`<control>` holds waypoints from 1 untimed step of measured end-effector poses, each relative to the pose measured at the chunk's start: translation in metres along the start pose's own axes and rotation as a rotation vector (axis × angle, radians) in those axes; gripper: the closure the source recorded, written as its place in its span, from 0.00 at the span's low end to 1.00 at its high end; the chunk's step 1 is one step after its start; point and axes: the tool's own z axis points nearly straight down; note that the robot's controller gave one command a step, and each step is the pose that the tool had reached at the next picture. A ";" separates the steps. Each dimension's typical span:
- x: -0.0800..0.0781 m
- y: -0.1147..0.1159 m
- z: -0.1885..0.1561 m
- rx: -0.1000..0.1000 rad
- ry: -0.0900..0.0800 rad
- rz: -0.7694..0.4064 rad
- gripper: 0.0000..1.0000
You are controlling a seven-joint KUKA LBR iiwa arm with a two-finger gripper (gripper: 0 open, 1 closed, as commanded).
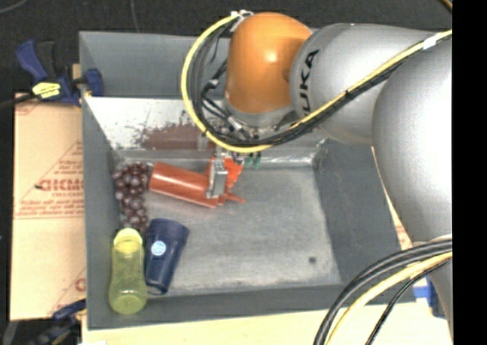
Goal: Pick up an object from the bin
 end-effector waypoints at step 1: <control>0.000 0.000 0.000 0.000 0.000 0.000 0.00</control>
Offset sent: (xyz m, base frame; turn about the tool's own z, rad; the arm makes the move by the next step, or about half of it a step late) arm -0.0327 0.0435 0.0241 -0.0907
